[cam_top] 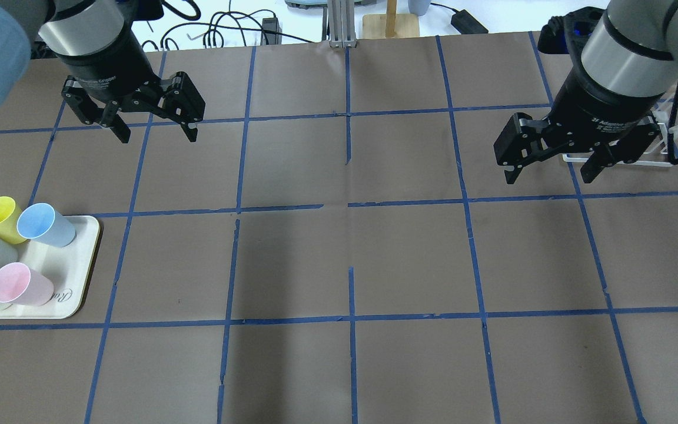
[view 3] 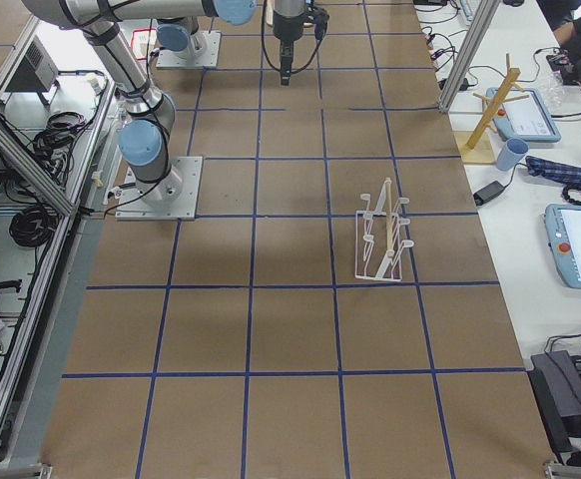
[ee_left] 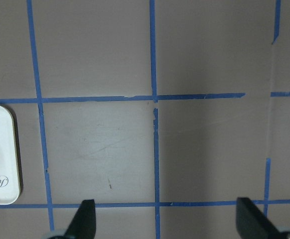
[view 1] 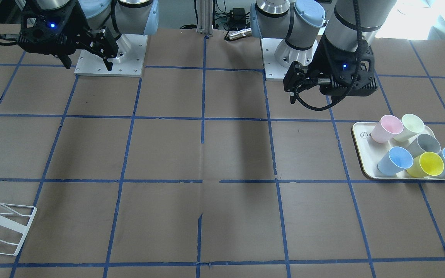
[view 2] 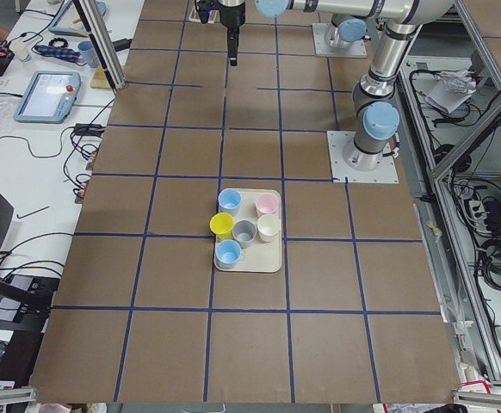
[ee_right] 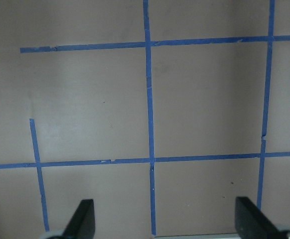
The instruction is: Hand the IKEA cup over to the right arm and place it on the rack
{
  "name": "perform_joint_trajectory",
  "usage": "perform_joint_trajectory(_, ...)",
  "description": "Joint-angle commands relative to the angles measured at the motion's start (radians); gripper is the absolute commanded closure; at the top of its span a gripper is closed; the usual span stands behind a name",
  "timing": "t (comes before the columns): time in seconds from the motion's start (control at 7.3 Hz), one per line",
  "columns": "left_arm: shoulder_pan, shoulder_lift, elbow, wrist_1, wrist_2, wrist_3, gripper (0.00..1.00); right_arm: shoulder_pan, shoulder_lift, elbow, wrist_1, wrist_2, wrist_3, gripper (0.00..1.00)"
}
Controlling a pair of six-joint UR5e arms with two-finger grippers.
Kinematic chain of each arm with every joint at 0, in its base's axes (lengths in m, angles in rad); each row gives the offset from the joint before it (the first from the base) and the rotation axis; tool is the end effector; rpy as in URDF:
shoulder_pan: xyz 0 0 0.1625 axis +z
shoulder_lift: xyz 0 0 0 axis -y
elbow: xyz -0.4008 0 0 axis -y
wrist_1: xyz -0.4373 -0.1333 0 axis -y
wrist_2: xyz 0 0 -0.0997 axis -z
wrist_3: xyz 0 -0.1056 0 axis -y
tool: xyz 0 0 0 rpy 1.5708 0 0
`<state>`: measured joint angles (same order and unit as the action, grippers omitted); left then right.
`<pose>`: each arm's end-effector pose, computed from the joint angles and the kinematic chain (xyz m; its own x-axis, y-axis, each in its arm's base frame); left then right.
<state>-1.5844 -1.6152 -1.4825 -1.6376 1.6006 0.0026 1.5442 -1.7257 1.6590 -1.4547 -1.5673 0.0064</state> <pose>-0.1376 -0.5501 0.4743 -0.9994 0.0169 -0.0297 0.0162 0.9996 0.0230 0.1212 -0.4722 0.4773 -0.9994 0.0332 -0.0032 0.0330 0.9982 0.0494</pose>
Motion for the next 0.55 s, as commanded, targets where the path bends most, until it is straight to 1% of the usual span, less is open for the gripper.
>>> perform_joint_trajectory(0.0, -0.003, -0.008, 0.007, 0.022, -0.008, 0.002, 0.00, -0.001, 0.000, -0.001, 0.000, -0.002, -0.005, 0.00)
perform_joint_trajectory(0.14, -0.003, -0.002, 0.001, 0.047, -0.004, 0.004, 0.00, -0.001, 0.000, -0.001, -0.001, -0.005, -0.006, 0.00)
perform_joint_trajectory(0.41, 0.013, 0.040, -0.054, 0.048, 0.001, 0.045, 0.00, -0.001, 0.000, -0.001, -0.001, -0.007, -0.008, 0.00)
